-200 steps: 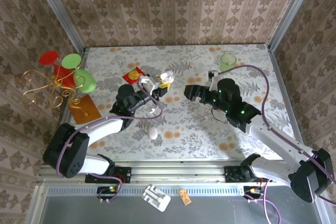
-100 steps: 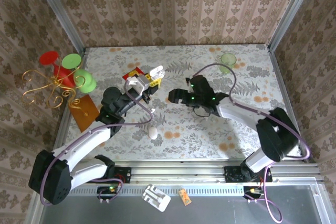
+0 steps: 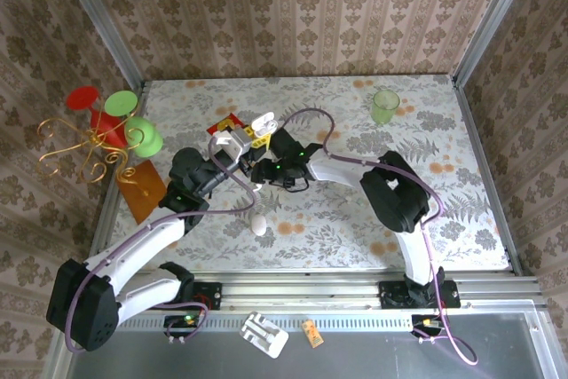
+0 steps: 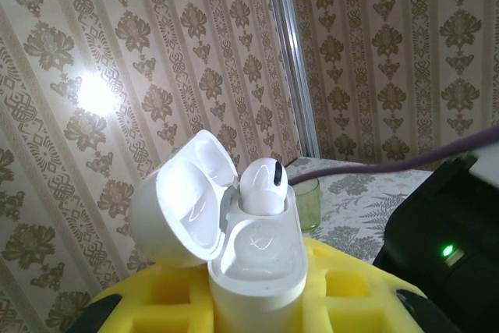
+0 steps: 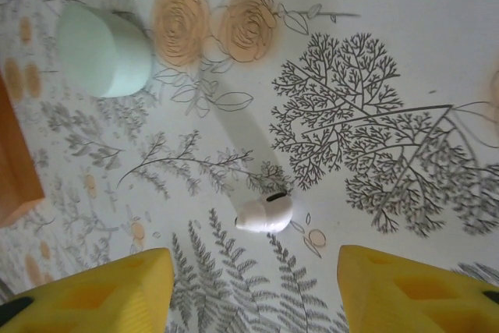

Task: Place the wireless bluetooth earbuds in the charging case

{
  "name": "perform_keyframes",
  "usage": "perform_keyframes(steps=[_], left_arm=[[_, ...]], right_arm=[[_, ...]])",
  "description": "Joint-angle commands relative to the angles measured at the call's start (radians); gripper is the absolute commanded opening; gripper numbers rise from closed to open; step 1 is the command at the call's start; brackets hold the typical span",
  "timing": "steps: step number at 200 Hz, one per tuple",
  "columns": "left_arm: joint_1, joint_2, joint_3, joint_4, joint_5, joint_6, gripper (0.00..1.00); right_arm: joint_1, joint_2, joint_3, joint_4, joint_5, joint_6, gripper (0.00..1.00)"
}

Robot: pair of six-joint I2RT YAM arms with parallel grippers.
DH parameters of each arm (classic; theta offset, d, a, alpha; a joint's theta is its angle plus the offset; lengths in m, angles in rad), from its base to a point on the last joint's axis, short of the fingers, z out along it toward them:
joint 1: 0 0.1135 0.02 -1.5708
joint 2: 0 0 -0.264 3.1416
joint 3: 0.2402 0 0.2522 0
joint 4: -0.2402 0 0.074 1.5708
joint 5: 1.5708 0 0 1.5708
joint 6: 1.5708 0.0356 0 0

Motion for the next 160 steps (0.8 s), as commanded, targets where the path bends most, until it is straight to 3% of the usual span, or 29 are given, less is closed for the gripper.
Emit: perform_keyframes(steps=[1,160], left_arm=[[-0.004,-0.018,-0.007,0.008,-0.004,0.025,0.00],[-0.005,0.018,-0.027,0.044,-0.013,0.024,0.00]], right_arm=[[0.003,0.064,0.085,-0.099,-0.033,0.015,0.56],[0.006,0.174,0.182,-0.205,-0.032,-0.020,0.26]])
